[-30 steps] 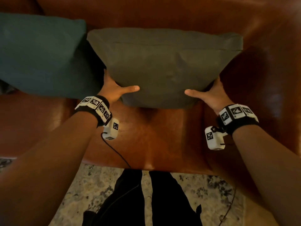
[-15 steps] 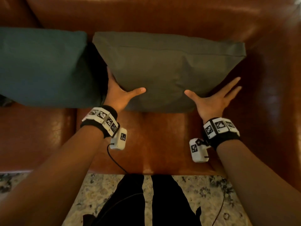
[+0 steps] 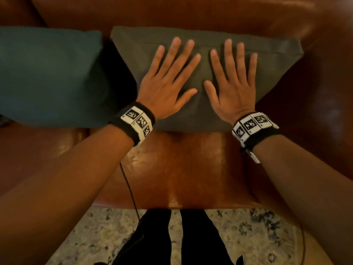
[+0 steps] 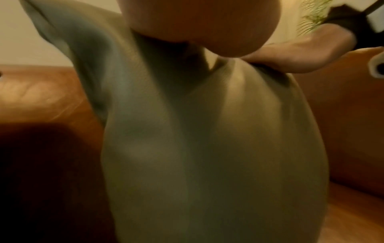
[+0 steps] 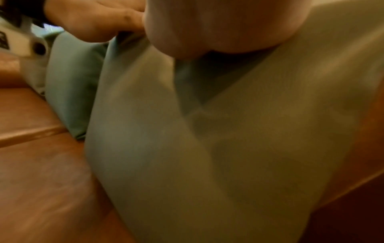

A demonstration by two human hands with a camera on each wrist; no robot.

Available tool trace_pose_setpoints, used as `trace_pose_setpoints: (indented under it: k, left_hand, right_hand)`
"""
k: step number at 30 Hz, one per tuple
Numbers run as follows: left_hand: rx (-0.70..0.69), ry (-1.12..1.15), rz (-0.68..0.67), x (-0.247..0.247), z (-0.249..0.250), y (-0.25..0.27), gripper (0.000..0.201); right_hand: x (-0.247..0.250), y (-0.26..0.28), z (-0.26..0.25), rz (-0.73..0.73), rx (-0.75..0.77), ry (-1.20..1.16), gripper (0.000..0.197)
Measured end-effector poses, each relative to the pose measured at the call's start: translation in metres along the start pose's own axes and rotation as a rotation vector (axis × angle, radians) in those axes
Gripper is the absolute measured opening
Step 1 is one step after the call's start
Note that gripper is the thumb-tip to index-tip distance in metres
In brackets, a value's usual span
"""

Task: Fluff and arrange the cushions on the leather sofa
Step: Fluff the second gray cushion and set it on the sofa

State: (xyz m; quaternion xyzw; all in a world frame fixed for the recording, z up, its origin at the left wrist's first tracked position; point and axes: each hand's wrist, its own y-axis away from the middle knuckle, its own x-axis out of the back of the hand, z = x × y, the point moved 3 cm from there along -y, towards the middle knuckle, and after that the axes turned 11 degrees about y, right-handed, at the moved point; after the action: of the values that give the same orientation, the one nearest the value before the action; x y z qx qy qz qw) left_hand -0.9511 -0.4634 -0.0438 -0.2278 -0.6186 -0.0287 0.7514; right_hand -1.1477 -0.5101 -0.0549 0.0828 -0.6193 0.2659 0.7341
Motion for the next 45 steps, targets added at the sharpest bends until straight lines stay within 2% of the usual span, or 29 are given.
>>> trace_pose_setpoints:
  k: [3,6,12,15,17,18,22,25,27,29,31,33,35,36,39,42,45]
  left_hand:
    - [-0.021,-0.032,-0.081,-0.009,-0.018,0.006,0.074]
    - [-0.004,-0.059,-0.092,-0.006,-0.041,0.017,0.079]
    - [0.183,-0.032,-0.079,0.013,-0.073,0.041,0.09]
    - [0.182,0.021,-0.063,0.024,-0.064,0.021,0.087]
    - [0.14,0.081,-0.115,0.028,-0.056,-0.007,0.081]
    - [0.132,0.095,-0.156,0.028,-0.052,-0.023,0.079]
    - [0.156,0.112,-0.393,0.022,-0.057,-0.055,0.088]
    - [0.139,0.106,-0.42,0.029,-0.084,-0.042,0.093]
    - [0.216,0.075,-0.399,0.04,-0.107,-0.029,0.093]
    - [0.314,0.026,-0.379,0.052,-0.126,-0.018,0.097]
    - [0.354,0.035,-0.334,0.06,-0.127,-0.012,0.101]
    - [0.254,0.066,-0.263,0.058,-0.098,-0.011,0.098]
    - [0.074,0.068,-0.222,0.043,-0.047,-0.007,0.094]
    - [-0.004,0.058,-0.222,0.031,-0.023,-0.002,0.092]
    - [-0.078,-0.002,-0.231,0.001,0.001,0.02,0.093]
    - [-0.064,-0.071,-0.235,-0.006,-0.031,0.038,0.097]
    - [0.047,-0.097,-0.208,0.006,-0.07,0.054,0.102]
  right_hand:
    - [-0.01,0.002,0.006,0.01,0.047,0.008,0.07]
    - [-0.016,0.007,0.029,0.011,0.082,0.019,0.075]
    - [-0.013,0.025,0.08,-0.028,-0.051,0.022,0.075]
    - [0.006,0.011,0.075,0.044,-0.032,-0.048,0.069]
    - [0.02,-0.015,0.058,0.057,0.025,-0.126,0.062]
    - [0.023,-0.032,0.048,0.012,0.037,-0.178,0.061]
    - [0.012,-0.078,0.035,-0.36,0.132,-0.263,0.07]
    - [0.007,-0.077,0.071,-0.394,0.183,-0.212,0.077]
    - [0.007,-0.067,0.101,-0.409,0.149,-0.159,0.078]
    - [0.008,-0.055,0.121,-0.396,0.082,-0.1,0.08]
    - [0.015,-0.047,0.12,-0.285,-0.021,-0.08,0.078]
    - [0.027,-0.041,0.091,-0.096,-0.046,-0.101,0.066]
    - [0.034,-0.026,0.044,0.07,0.072,-0.115,0.06]
    - [0.033,-0.017,0.023,0.103,0.153,-0.106,0.062]
    - [0.011,0.01,0.002,0.059,0.255,-0.038,0.068]
    - [-0.011,0.027,0.035,0.003,0.274,0.076,0.071]
    - [-0.016,0.042,0.078,-0.083,0.201,0.127,0.077]
